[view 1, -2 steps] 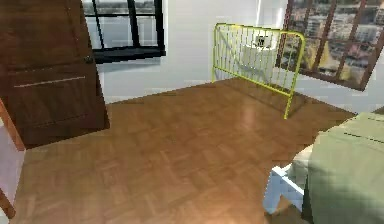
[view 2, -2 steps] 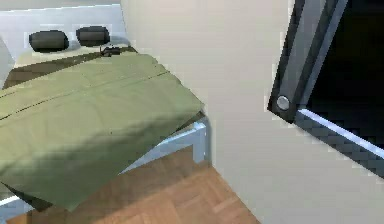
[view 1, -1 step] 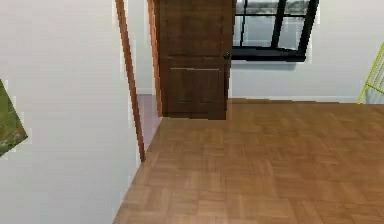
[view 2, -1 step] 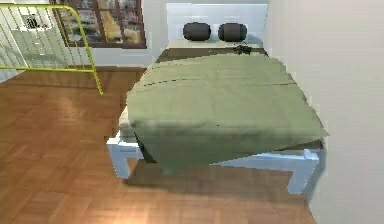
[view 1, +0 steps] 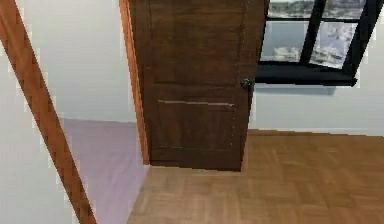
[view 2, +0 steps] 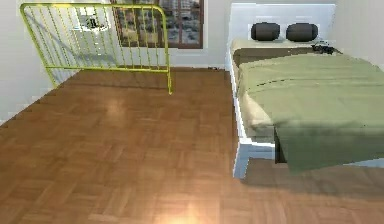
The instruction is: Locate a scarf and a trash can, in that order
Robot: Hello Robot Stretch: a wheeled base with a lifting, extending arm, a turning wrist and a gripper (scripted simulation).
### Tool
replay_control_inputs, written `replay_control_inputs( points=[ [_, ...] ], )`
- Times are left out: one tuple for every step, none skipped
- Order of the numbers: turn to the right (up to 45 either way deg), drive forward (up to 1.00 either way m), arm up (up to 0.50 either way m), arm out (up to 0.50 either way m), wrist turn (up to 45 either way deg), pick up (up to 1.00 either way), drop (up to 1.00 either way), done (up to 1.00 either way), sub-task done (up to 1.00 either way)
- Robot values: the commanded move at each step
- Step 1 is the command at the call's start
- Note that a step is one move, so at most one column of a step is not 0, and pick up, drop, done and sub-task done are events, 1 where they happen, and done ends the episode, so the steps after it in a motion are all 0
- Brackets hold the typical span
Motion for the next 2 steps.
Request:
replay_control_inputs(
  points=[
    [-3.0, 0.0, 0.0, 0.0, 0.0, 0.0, 0.0, 0.0, 0.0],
    [0.0, 1.0, 0.0, 0.0, 0.0, 0.0, 0.0, 0.0, 0.0]
  ],
)
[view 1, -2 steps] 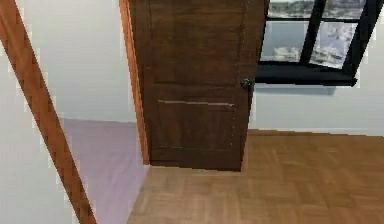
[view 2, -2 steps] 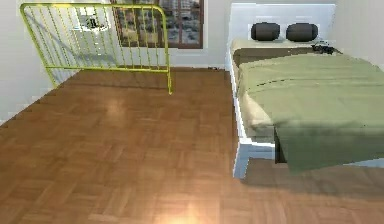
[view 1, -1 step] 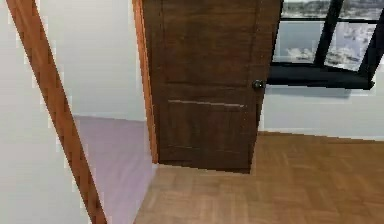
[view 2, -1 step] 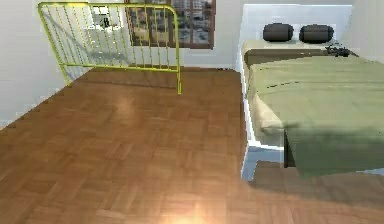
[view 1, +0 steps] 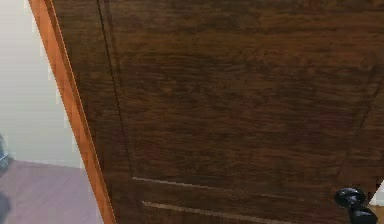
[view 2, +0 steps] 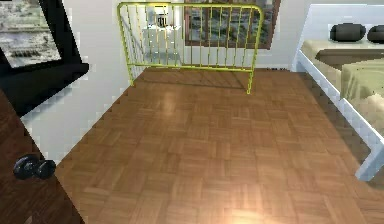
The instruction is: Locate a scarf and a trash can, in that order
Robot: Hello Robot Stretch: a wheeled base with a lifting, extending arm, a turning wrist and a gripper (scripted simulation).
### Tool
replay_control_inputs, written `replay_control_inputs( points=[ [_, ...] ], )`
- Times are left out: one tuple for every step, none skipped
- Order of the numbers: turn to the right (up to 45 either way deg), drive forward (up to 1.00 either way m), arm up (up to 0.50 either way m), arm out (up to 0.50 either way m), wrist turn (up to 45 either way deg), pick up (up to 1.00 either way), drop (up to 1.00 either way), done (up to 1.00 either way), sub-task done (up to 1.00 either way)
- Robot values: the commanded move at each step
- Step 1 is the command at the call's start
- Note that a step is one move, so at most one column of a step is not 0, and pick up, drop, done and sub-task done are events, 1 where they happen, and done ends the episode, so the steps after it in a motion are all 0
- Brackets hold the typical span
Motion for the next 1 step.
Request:
replay_control_inputs(
  points=[
    [-6.0, 0.0, 0.0, 0.0, 0.0, 0.0, 0.0, 0.0, 0.0]
  ],
)
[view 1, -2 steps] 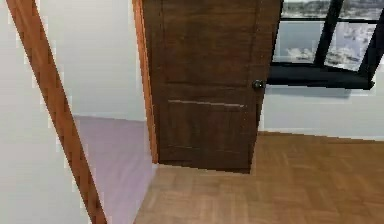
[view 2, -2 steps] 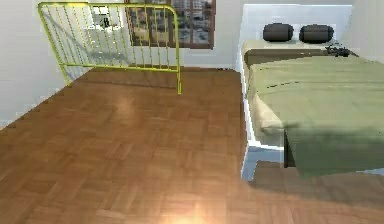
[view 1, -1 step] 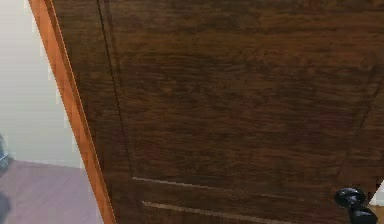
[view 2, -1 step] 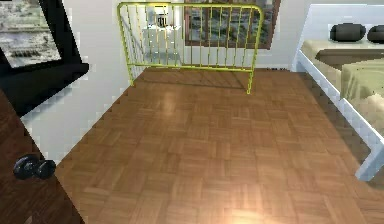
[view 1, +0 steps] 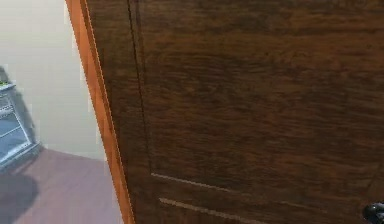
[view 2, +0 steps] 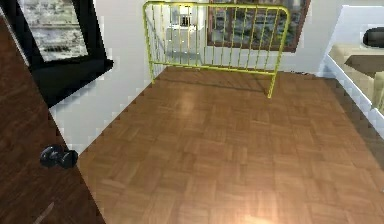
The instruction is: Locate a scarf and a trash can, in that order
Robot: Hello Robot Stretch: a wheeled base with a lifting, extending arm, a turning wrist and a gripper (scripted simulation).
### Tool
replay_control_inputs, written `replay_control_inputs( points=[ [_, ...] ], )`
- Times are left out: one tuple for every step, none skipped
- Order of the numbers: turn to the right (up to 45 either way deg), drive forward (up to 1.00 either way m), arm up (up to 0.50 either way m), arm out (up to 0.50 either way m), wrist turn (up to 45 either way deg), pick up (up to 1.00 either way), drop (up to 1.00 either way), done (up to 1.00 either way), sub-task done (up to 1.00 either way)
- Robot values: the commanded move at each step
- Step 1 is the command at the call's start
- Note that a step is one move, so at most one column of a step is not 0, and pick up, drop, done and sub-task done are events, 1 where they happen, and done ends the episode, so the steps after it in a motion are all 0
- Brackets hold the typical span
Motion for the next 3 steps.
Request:
replay_control_inputs(
  points=[
    [0.0, 0.1, 0.0, 0.0, 0.0, 0.0, 0.0, 0.0, 0.0],
    [-45.0, 0.0, 0.0, 0.0, 0.0, 0.0, 0.0, 0.0, 0.0],
    [-27.0, 0.0, 0.0, 0.0, 0.0, 0.0, 0.0, 0.0, 0.0]
  ],
)
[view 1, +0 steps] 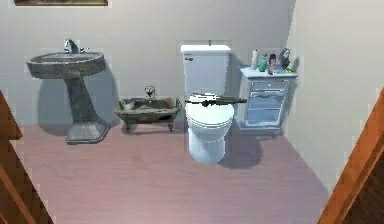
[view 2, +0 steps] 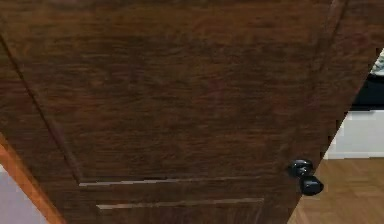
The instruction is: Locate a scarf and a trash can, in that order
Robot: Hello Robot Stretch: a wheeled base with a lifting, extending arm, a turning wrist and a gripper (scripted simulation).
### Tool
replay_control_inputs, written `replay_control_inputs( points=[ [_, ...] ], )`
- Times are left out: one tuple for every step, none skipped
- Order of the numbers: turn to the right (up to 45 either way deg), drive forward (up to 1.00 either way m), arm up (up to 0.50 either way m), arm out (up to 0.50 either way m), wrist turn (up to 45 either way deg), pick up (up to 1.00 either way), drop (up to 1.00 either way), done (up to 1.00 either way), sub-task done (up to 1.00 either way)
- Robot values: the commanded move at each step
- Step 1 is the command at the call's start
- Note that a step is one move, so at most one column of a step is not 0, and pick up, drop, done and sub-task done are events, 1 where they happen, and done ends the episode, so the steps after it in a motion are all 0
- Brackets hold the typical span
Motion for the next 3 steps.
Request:
replay_control_inputs(
  points=[
    [0.0, 0.45, 0.0, 0.0, 0.0, 0.0, 0.0, 0.0, 0.0],
    [33.0, 0.0, 0.0, 0.0, 0.0, 0.0, 0.0, 0.0, 0.0],
    [0.0, 0.75, 0.0, 0.0, 0.0, 0.0, 0.0, 0.0, 0.0]
  ],
)
